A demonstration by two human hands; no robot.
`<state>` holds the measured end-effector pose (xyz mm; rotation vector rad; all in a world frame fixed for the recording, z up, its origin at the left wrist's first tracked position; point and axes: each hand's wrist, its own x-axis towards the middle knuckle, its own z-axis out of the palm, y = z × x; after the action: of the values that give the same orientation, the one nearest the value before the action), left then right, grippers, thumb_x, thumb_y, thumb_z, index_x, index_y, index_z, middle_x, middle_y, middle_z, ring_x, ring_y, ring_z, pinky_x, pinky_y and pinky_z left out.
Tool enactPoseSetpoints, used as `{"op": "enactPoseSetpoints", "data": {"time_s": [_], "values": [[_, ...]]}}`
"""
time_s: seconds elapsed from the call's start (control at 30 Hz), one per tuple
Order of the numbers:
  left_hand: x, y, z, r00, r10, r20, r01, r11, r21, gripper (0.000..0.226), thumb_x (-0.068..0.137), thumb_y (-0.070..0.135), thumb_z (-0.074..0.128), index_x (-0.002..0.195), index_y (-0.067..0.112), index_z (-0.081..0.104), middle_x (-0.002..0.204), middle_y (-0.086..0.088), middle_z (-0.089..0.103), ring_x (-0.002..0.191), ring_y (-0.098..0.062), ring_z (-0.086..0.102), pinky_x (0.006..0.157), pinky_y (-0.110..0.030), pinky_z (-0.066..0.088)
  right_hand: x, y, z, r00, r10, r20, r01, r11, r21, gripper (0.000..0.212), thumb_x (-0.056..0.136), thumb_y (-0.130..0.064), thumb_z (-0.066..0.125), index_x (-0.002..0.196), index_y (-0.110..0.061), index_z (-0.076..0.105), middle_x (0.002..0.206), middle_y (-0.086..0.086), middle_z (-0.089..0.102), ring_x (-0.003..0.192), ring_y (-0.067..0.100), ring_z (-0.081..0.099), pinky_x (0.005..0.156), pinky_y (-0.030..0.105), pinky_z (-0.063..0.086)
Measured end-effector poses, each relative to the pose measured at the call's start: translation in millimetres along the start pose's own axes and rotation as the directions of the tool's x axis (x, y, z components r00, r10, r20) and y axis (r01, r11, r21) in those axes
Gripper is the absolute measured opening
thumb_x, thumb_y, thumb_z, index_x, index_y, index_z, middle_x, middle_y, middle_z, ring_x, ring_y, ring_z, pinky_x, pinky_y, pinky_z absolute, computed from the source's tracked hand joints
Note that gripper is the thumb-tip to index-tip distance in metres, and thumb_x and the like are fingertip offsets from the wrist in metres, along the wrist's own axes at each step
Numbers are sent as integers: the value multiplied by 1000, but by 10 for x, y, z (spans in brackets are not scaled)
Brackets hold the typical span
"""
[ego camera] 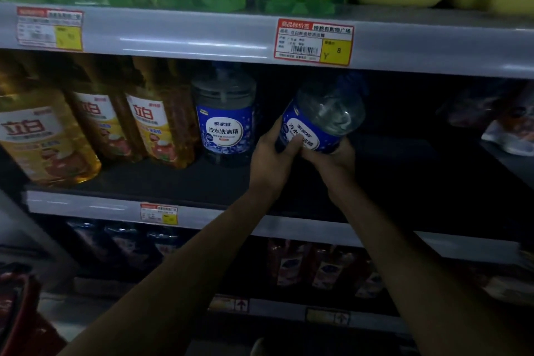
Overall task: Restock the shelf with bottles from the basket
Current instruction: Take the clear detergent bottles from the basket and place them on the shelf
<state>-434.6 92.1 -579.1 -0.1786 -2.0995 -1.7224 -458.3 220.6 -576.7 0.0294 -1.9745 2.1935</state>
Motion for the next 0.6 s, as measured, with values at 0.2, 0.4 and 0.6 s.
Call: {"op": "enactPoseSetpoints", "data": {"time_s": [0.2, 0.4, 0.6], "values": [[183, -175, 124, 995, -86, -57, 85, 996, -29, 51, 99, 38, 64, 147, 24, 53, 133, 5, 69, 121, -8, 65, 107, -41, 53, 346, 205, 84, 1000, -2, -31, 0, 999, -49, 64, 65, -13, 94, 121, -22, 65, 110, -5, 74, 98, 9, 72, 85, 30, 60], [348, -242, 151, 975, -191, -110, 188, 981, -43, 52, 97, 43, 68, 142, 22, 55, 127, 13, 67, 118, -6, 63, 107, -35, 51, 605, 330, 227, 999, -11, -41, 6, 994, -107, 54, 50, -39, 89, 98, -36, 63, 105, -8, 74, 97, 13, 72, 89, 42, 60], [427, -337, 131, 959, -253, -129, 249, 967, -52, 67, 94, 43, 70, 151, 16, 48, 123, 16, 67, 117, -3, 62, 108, -32, 50, 768, 475, 285, 999, -23, -49, 11, 973, -231, 52, 67, -17, 92, 108, -25, 61, 110, -3, 71, 100, 17, 69, 89, 45, 59]]}}
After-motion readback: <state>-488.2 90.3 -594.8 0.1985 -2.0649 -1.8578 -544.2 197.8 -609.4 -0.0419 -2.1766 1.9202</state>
